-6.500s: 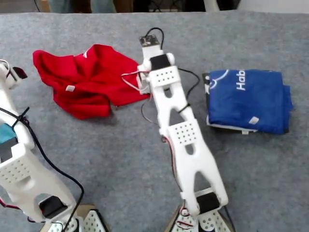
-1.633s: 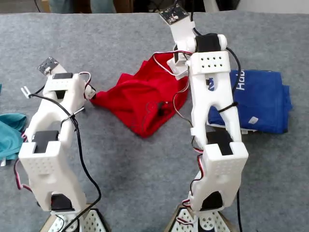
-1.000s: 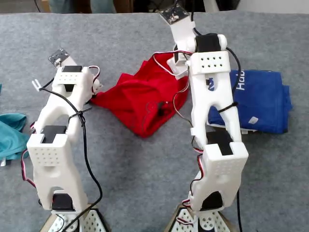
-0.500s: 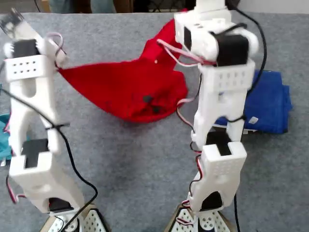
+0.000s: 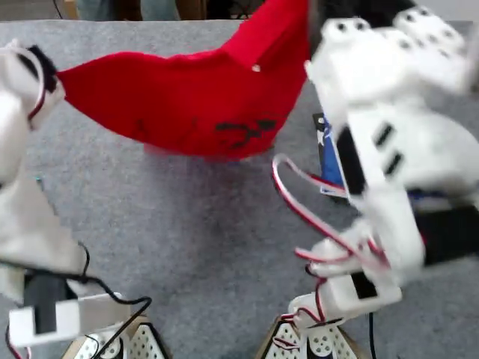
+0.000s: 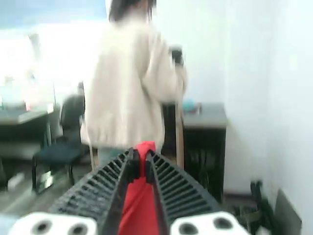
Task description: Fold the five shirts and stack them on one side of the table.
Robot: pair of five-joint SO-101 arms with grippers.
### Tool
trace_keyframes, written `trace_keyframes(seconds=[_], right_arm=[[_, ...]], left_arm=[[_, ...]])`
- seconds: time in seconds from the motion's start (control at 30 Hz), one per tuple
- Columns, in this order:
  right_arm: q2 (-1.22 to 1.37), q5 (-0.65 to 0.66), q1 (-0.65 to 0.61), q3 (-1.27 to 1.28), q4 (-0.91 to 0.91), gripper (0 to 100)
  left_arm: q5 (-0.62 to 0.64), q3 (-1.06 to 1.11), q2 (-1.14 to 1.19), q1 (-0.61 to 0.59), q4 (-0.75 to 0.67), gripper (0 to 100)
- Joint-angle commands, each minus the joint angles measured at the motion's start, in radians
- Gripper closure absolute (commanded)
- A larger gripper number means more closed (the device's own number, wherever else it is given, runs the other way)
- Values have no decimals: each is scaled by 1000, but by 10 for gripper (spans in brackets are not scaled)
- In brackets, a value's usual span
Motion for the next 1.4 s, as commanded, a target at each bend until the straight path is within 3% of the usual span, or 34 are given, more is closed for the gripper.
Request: trace_keyframes(seconds=[0.0,0.27,0.37,0.53,0.8,1.2,1.27,1.37], right_arm=[[-73,-8,-18,-25,-54,984],[-162,-3,-18,-25,-64,984],[-206,-3,-18,-25,-61,984],[-257,-5,-18,-25,-34,984],[-257,-5,-18,-24,49,984],[-223,-2,-18,-2,157,984],[-185,0,-18,35,152,984],[-93,0,-18,108,117,984]], left_arm=[[-55,-27,-137,-10,5,972],[-143,139,-463,-30,5,972],[-144,223,-598,-108,5,971],[-249,335,-764,-240,-20,971],[-270,458,-807,-326,-169,971],[-258,549,-801,-317,-120,971],[-224,700,-801,-317,-216,971],[-187,993,-810,-318,-470,971]])
